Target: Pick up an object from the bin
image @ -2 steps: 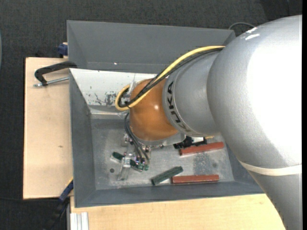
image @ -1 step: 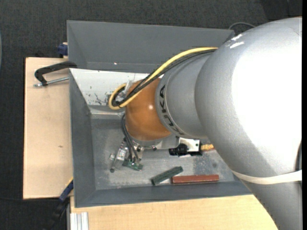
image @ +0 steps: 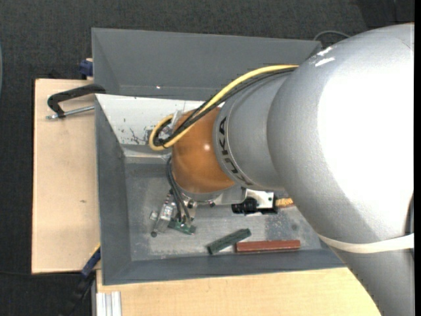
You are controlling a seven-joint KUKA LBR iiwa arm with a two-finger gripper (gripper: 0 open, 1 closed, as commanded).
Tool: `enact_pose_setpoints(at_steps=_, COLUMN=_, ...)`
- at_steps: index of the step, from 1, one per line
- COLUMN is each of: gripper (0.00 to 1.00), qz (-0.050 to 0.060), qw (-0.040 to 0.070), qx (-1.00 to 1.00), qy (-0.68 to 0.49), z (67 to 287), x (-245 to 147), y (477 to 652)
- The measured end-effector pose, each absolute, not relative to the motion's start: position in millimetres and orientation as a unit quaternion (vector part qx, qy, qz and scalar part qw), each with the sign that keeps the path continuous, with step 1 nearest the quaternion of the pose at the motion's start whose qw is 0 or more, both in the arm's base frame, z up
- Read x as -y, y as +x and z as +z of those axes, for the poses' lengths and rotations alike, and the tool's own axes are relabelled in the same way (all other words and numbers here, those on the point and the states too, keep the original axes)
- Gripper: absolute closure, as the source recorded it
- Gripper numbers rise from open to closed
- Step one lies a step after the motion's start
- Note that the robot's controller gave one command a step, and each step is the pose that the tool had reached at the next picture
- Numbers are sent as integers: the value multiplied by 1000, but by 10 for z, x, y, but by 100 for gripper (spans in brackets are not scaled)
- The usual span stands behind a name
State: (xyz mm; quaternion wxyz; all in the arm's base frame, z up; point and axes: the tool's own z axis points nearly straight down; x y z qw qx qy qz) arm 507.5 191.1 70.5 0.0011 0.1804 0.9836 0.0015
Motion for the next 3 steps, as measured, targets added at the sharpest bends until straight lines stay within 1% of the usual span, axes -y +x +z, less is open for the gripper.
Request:
enact_pose_setpoints(at_steps=1, gripper=100, qz=0, qw=-1, qx=-984, qy=180, z=744, x=-1906, y=5062)
enact_pose_setpoints(at_steps=2, gripper=100, qz=-1, qw=-3, qx=-984, qy=180, z=945, x=-1902, y=5050)
enact_pose_setpoints(at_steps=3, gripper=100, qz=0, qw=-2, qx=-984, qy=180, z=1176, x=-1904, y=5058)
